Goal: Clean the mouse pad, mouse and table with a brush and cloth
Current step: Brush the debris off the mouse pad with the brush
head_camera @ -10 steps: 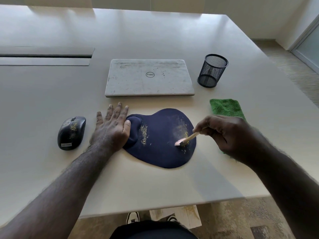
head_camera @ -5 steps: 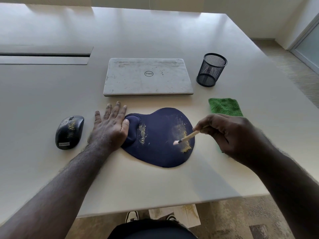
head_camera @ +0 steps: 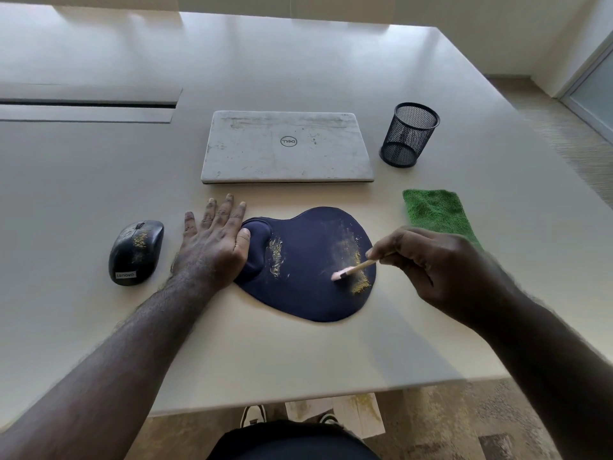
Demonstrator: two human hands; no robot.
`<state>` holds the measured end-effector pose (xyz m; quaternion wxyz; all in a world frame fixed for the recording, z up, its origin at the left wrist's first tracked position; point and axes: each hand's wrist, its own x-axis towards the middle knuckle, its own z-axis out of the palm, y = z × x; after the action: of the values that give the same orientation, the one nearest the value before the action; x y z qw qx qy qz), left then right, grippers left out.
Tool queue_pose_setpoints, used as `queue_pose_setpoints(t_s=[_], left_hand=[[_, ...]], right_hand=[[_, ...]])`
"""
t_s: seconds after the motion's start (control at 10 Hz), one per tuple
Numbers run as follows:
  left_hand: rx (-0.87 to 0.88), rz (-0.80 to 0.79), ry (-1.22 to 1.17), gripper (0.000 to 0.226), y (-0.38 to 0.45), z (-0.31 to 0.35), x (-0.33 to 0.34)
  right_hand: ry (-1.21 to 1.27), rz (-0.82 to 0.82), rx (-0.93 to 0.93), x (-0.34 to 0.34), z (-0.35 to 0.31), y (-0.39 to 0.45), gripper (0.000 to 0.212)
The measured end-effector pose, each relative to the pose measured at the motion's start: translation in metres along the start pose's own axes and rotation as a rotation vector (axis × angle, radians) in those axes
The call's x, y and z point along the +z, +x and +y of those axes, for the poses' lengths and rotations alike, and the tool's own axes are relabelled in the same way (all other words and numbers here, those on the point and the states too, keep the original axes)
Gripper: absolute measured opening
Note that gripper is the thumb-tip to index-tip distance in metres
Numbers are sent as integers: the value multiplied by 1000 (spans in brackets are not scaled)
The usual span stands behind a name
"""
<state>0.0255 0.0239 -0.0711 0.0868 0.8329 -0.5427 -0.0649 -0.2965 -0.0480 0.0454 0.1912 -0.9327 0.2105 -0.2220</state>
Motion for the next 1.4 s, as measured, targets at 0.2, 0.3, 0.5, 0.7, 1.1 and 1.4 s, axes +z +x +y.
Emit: queue_pose_setpoints(t_s=[0.2,0.3,0.5,0.7,1.1,1.4], left_hand=[[3,0,3,57,-1,1,-2],[-1,-7,-1,57,-1,2,-3],[-6,4,-2,57,0,1,-1],[-2,7,10,58,2,-1,2],[-2,16,9,58,2,-2,4],[-7,16,10,57,2,-1,3]], right_hand=[[15,-6,-4,-15,4,-3,20],[-22,25,-10,-10,0,-3,20],[-24,9,43,-16,11,-7,13],[-114,242,71,2,24,11,14],[-146,186,31,2,23,17,13],[-121,48,68,0,18,13,13]])
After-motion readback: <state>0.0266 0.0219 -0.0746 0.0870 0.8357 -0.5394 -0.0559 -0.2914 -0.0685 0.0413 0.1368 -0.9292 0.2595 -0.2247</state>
